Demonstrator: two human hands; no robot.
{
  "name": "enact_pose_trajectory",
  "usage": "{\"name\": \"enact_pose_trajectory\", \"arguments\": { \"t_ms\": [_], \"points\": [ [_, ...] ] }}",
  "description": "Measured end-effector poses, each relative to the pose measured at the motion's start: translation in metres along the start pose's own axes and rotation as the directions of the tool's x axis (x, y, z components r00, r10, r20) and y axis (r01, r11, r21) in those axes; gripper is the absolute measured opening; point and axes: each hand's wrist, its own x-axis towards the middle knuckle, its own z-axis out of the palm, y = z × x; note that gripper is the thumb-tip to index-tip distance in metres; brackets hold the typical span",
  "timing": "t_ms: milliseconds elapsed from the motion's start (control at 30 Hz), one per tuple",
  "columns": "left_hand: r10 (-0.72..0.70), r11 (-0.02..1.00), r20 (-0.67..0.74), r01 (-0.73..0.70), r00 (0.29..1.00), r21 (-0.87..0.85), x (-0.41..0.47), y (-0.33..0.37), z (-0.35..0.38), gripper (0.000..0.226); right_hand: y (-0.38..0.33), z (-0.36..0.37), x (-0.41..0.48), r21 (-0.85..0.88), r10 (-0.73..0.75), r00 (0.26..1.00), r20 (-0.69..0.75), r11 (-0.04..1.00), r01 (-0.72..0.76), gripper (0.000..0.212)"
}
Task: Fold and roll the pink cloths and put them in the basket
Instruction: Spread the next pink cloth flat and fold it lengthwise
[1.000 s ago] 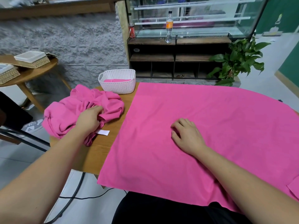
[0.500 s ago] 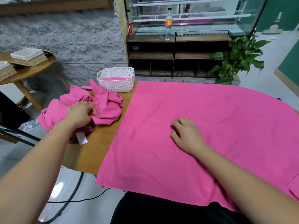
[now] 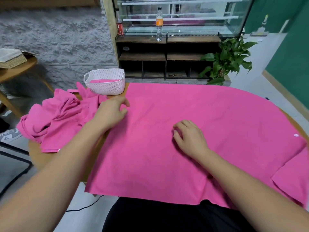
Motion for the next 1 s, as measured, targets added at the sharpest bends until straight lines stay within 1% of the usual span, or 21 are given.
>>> {"name": "enact_pose_trajectory", "arguments": {
  "t_ms": [67,133,267,433,533,600,700,833,867,933,1000],
  "points": [
    [0.053,0.998,0.053,-0.05,0.997,-0.044,0.001,0.023,0.029,0.036,0.011,-0.013,-0.016,-0.003,0.008,1.0,0.018,1.0,-0.008,0.018],
    [0.083,0.994,0.1,-0.075,0.992,-0.082,0.002,0.048,0.059,0.035,0.027,-0.028,-0.037,-0.027,0.017,0.999,0.03,1.0,-0.016,0.017],
    [0.172,0.978,0.161,-0.149,0.972,-0.147,0.003,0.099,0.11,0.032,0.068,-0.063,-0.081,-0.06,0.108,0.994,-0.009,0.992,-0.108,0.021],
    [0.291,0.939,0.135,-0.256,0.947,-0.229,0.007,0.159,0.156,0.029,0.108,-0.097,-0.129,-0.079,0.265,0.96,-0.092,0.959,-0.272,0.019],
    [0.347,0.923,0.13,-0.314,0.929,-0.222,0.007,0.188,0.18,0.034,0.124,-0.107,-0.154,-0.091,0.339,0.937,-0.081,0.934,-0.346,0.026],
    [0.354,0.931,0.158,-0.331,0.922,-0.156,0.007,0.196,0.194,0.041,0.136,-0.112,-0.171,-0.131,0.38,0.923,-0.061,0.914,-0.385,0.033],
    [0.334,0.942,0.165,-0.323,0.928,-0.092,0.008,0.194,0.206,0.044,0.162,-0.13,-0.194,-0.219,0.464,0.881,-0.093,0.854,-0.472,0.036],
    [0.338,0.941,0.156,-0.327,0.928,-0.091,0.009,0.191,0.207,0.047,0.195,-0.163,-0.217,-0.268,0.555,0.821,-0.136,0.777,-0.57,0.033],
    [0.334,0.942,0.156,-0.323,0.929,-0.095,0.009,0.191,0.207,0.046,0.199,-0.17,-0.22,-0.239,0.59,0.793,-0.149,0.757,-0.608,0.035],
    [0.331,0.943,0.152,-0.321,0.931,-0.091,0.008,0.191,0.207,0.045,0.201,-0.182,-0.223,-0.128,0.668,0.724,-0.174,0.713,-0.689,0.04],
    [0.331,0.943,0.148,-0.32,0.932,-0.089,0.007,0.192,0.205,0.046,0.199,-0.191,-0.221,-0.027,0.709,0.676,-0.204,0.686,-0.727,0.047]
  ]
}}
